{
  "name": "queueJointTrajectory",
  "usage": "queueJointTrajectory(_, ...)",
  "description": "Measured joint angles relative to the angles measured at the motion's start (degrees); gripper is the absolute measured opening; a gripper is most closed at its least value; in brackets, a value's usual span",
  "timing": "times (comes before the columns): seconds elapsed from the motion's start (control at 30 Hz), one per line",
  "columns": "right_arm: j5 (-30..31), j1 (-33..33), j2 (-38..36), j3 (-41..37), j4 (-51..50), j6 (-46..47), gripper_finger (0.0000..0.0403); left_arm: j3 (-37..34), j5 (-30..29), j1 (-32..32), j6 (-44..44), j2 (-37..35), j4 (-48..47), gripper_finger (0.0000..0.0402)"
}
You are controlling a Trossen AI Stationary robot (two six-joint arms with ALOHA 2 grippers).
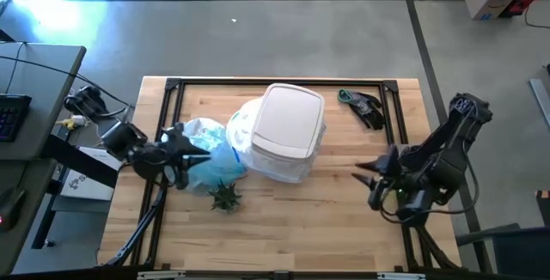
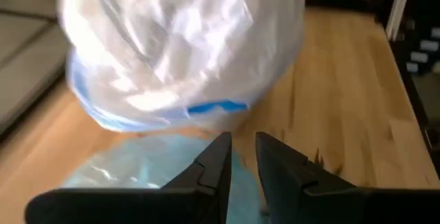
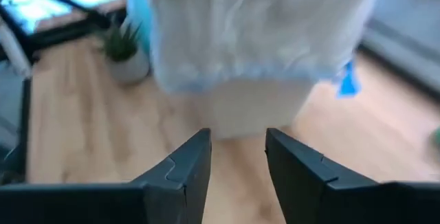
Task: Place trash/remove bag and relplace
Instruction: Return to Home Position
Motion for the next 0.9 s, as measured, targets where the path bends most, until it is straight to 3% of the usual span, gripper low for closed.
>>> queueJointTrajectory(0.13, 9.41, 3.63, -1.96, 0.00, -8.71, 5.48, 0.0128, -3.77, -8.42, -3.03, -1.39, -5.33, 0.35, 0.0049)
queueJointTrajectory(0.27, 16.80, 7.30, -3.84, -0.14, -18.56, 14.58, 0.0128, -12.21, -13.69, -4.77, -6.02, -12.14, 3.03, 0.0049)
queueJointTrajectory(0.4, 21.35, 10.90, -7.45, -5.37, -20.57, 19.88, 0.0128, -22.83, -14.26, -5.99, -6.22, -19.27, 13.08, 0.0049)
queueJointTrajectory(0.57, 26.13, 14.22, -16.55, -19.55, -20.62, 32.40, 0.0128, -34.36, -13.95, -5.88, -0.40, -26.24, 28.51, 0.0049)
queueJointTrajectory(0.67, 28.33, 15.42, -23.51, -29.66, -20.39, 42.77, 0.0128, -37.84, -13.82, -4.34, 1.09, -30.09, 30.65, 0.0049)
queueJointTrajectory(0.8, 35.85, 17.35, -31.46, -39.84, -19.31, 51.07, 0.0128, -39.15, -13.58, -0.54, 3.71, -34.99, 30.22, 0.0049)
queueJointTrajectory(0.9, 36.25, 17.49, -32.95, -39.59, -14.72, 47.46, 0.0128, -39.21, -12.32, 3.70, 7.72, -37.98, 31.25, 0.0049)
